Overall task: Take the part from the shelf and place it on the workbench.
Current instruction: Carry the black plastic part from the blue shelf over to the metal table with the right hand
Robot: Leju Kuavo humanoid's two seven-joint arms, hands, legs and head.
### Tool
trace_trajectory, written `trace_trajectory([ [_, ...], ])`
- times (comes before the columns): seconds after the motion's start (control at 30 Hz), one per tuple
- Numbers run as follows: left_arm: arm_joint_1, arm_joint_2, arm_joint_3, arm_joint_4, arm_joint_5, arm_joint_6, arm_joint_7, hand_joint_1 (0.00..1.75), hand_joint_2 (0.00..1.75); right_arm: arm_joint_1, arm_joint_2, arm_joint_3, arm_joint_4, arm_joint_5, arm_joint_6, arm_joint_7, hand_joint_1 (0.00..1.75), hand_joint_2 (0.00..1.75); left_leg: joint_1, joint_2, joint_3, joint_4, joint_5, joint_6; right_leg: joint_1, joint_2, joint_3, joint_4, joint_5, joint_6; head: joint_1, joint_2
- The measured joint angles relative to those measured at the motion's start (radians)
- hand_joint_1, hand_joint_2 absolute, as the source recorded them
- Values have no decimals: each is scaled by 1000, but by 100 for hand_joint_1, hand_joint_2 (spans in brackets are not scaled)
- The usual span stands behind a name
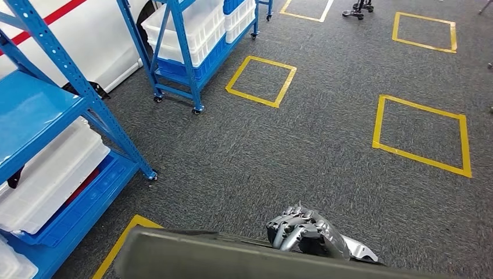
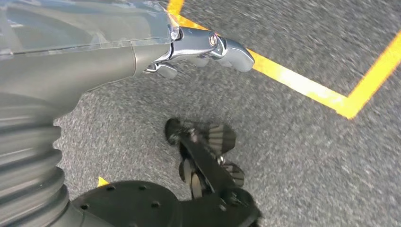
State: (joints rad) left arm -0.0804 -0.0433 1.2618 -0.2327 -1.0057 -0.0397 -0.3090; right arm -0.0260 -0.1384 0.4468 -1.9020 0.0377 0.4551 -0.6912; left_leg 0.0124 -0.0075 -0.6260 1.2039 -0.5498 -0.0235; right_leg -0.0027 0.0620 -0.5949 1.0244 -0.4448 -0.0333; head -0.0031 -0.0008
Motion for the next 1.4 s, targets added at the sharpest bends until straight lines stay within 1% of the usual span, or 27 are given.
trace_trajectory([
  [0.07, 1, 0, 2, 0, 4, 2, 0, 0, 175, -17, 0, 6, 29, -5, 12, 0, 161, 175, 2, -44, 53, -133, 60, 7, 0, 23, -3, 6, -2, 5, 1, 0],
  [0.1, 1, 0, 3, 0, 5, 4, 2, 0, 175, -29, 0, 9, 45, -8, 18, 0, 161, 175, 2, -61, 66, -169, 71, 10, -1, 34, -6, 8, -1, 11, 1, 0],
  [0.13, 2, -1, 5, 0, 7, 7, 5, 0, 175, -41, 0, 13, 62, -12, 24, 0, 161, 175, 1, -68, 71, -182, 72, 13, -3, 44, -10, 9, 0, 17, 1, 0],
  [0.2, 0, -1, 7, 0, 8, 13, 13, 0, 175, -65, 0, 21, 94, -17, 32, 0, 161, 175, -2, -48, 73, -189, 77, 23, -7, 60, -16, 8, 4, 31, 1, 0],
  [0.23, -1, -2, 7, 0, 10, 15, 16, 0, 175, -75, 1, 24, 108, -20, 34, 0, 161, 175, 0, -38, 76, -194, 82, 29, -6, 53, -20, 13, 1, 35, 1, 0],
  [0.27, -2, -2, 8, 0, 11, 16, 17, 0, 175, -87, 1, 26, 120, -23, 35, -1, 161, 175, 1, -26, 78, -199, 86, 36, -4, 31, -31, 37, -15, 38, 2, 0],
  [0.37, 0, -2, 12, 0, 17, 19, 20, 0, 175, -114, 6, 34, 148, -34, 35, 0, 161, 175, -3, 10, 79, -205, 88, 46, -4, -44, -117, 215, -105, 46, 5, 0],
  [0.4, 1, -2, 13, 0, 18, 22, 21, 0, 175, -117, 8, 37, 154, -36, 35, 0, 161, 175, -5, 22, 79, -205, 87, 47, -7, -51, -144, 267, -122, 48, 5, 0],
  [0.43, 1, -2, 15, 0, 19, 24, 21, 0, 175, -118, 9, 40, 159, -39, 35, 0, 161, 175, -5, 33, 80, -205, 85, 47, -9, -56, -155, 288, -120, 49, 5, 0],
  [0.47, 1, -1, 16, 0, 20, 26, 22, 0, 175, -119, 9, 42, 163, -41, 35, 0, 161, 175, -5, 43, 82, -205, 83, 46, -11, -59, -144, 266, -99, 50, 5, 0],
  [0.57, -1, -1, 19, 0, 21, 29, 21, 0, 175, -130, 13, 47, 170, -46, 35, 0, 161, 175, -8, 70, 92, -204, 74, 37, -5, -104, -37, 62, -11, 41, 5, 0],
  [0.63, -2, -1, 22, 0, 23, 30, 23, 0, 175, -139, 17, 48, 171, -50, 35, 1, 161, 175, -11, 85, 96, -203, 68, 27, 5, -119, -8, 1, -1, 31, 5, 0],
  [0.7, -5, 0, 25, 0, 23, 31, 27, 0, 175, -144, 19, 49, 171, -52, 34, 2, 161, 175, -10, 99, 101, -205, 64, 16, 6, -98, -10, -2, 1, 21, 5, 0],
  [0.77, -9, 2, 26, 0, 23, 30, 31, 0, 175, -150, 22, 50, 171, -54, 34, 4, 161, 175, -7, 75, 94, -178, 41, 6, 1, -81, -5, -12, 6, 10, 4, 0],
  [0.8, -9, 3, 26, 0, 23, 30, 33, 0, 175, -153, 25, 50, 171, -55, 34, 5, 161, 175, -5, 52, 76, -135, 15, 2, -2, -73, -2, -16, 8, 4, 4, 0],
  [0.87, -7, 5, 27, 0, 21, 31, 38, 0, 175, -157, 30, 50, 172, -59, 34, 4, 161, 175, -1, 19, 11, 2, -50, -3, -1, -55, -1, -17, 8, -2, 3, 0],
  [0.9, -5, 6, 27, 0, 20, 32, 40, 0, 175, -157, 31, 50, 174, -60, 33, 3, 161, 175, -1, 15, -22, 64, -70, -5, -1, -44, -1, -17, 8, -3, 3, 0],
  [0.93, -2, 7, 27, 0, 19, 34, 42, 0, 175, -156, 31, 51, 176, -62, 32, 1, 161, 175, -1, 14, -40, 95, -70, -6, -1, -32, -1, -15, 7, -3, 3, 0],
  [0.97, 0, 9, 27, 0, 18, 35, 42, 0, 175, -156, 31, 51, 177, -62, 30, 0, 161, 175, 0, 13, -40, 85, -49, -8, -1, -20, 0, -14, 7, -2, 3, 0],
  [1.0, 1, 11, 27, 0, 18, 35, 42, 0, 175, -155, 31, 51, 178, -61, 28, 0, 161, 175, 2, 9, -21, 34, -12, -8, -2, -7, 1, -11, 6, 0, 3, 0],
  [1.07, 2, 16, 27, 0, 17, 35, 39, 0, 175, -154, 31, 51, 179, -57, 23, -1, 161, 175, 9, -27, 37, -106, 56, -9, -3, 16, -2, 0, 1, 8, 3, 0],
  [1.13, 2, 19, 27, 0, 15, 34, 37, 0, 175, -151, 32, 51, 177, -53, 17, -1, 161, 175, 13, -61, 66, -174, 74, -4, -2, 35, -12, 9, 0, 19, 3, 0],
  [1.2, 2, 23, 28, 0, 14, 33, 36, 0, 175, -145, 33, 50, 173, -50, 12, -1, 161, 175, 10, -53, 67, -177, 74, 8, -5, 54, -20, 9, 5, 32, 3, 0],
  [1.23, 2, 25, 28, 0, 14, 32, 36, 0, 175, -141, 33, 50, 171, -50, 11, -2, 161, 175, 9, -43, 68, -181, 77, 16, -6, 49, -23, 12, 3, 37, 3, 0],
  [1.3, 1, 27, 28, 0, 14, 30, 35, 0, 175, -138, 33, 50, 163, -49, 8, -3, 161, 175, 9, -19, 71, -189, 82, 31, -6, 5, -46, 60, -27, 45, 5, 0],
  [1.33, 1, 29, 28, 0, 14, 30, 35, 0, 175, -137, 32, 49, 160, -48, 6, -3, 161, 175, 7, -7, 72, -192, 83, 36, -5, -25, -72, 116, -58, 47, 6, 0],
  [1.4, 4, 32, 28, 0, 14, 29, 36, 0, 175, -133, 32, 49, 155, -48, 1, -3, 161, 175, 2, 19, 71, -192, 82, 41, -7, -51, -137, 247, -116, 52, 7, 0],
])
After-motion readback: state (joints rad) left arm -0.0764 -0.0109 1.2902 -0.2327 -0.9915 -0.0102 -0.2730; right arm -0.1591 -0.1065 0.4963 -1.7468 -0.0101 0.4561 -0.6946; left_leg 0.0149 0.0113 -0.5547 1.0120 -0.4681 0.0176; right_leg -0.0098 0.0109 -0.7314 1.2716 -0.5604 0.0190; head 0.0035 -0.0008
